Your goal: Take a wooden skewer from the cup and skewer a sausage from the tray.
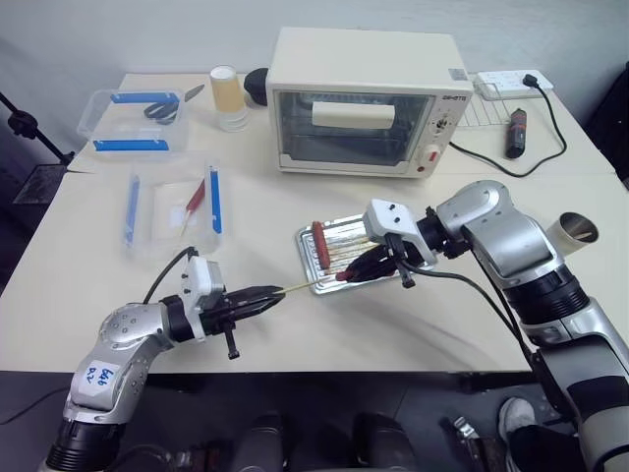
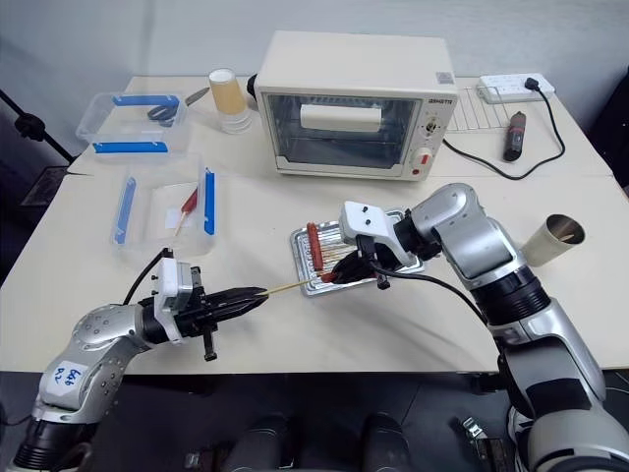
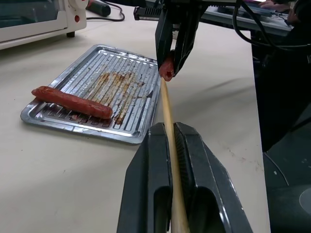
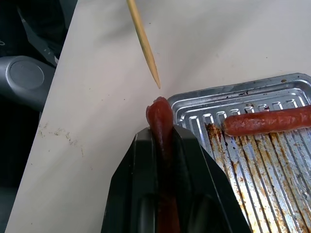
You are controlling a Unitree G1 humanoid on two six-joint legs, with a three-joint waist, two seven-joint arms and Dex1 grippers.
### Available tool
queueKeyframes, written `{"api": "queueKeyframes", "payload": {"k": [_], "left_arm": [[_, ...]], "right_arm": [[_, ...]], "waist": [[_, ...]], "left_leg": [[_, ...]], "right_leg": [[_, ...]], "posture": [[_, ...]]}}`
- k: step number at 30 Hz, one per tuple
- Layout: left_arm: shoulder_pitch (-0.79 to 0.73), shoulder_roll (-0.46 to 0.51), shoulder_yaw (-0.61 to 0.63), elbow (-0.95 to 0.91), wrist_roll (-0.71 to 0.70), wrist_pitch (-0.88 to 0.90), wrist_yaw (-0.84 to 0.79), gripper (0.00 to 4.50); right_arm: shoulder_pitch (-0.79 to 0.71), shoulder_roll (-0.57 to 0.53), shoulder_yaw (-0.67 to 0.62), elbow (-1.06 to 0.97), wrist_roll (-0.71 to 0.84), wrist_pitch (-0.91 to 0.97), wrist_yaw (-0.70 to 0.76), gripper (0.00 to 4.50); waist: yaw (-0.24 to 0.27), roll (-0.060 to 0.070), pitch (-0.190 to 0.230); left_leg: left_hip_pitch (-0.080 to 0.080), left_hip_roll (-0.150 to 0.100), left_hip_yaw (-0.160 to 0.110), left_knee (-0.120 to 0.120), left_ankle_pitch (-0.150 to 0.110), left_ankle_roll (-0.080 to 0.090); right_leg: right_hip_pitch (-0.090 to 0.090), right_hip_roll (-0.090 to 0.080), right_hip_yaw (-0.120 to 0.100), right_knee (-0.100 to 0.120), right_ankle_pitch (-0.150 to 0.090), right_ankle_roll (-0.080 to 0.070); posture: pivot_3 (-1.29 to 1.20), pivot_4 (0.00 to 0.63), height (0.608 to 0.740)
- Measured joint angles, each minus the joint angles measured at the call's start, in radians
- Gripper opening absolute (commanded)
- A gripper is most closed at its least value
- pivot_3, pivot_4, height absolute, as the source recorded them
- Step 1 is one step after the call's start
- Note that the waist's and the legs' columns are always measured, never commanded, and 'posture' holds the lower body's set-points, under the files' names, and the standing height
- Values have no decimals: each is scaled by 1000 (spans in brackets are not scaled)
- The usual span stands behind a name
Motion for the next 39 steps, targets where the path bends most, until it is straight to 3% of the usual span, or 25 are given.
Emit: {"api": "queueKeyframes", "payload": {"k": [39], "left_arm": [[-15, -24, -31, 44, 16, -22, -19, 0]], "right_arm": [[0, 0, 0, 20, -7, -13, 0, 146]], "waist": [[0, 0, 0]], "left_leg": [[0, 0, 0, 0, 0, 0]], "right_leg": [[0, 0, 0, 0, 0, 0]], "posture": [[0, 150, 740]]}}
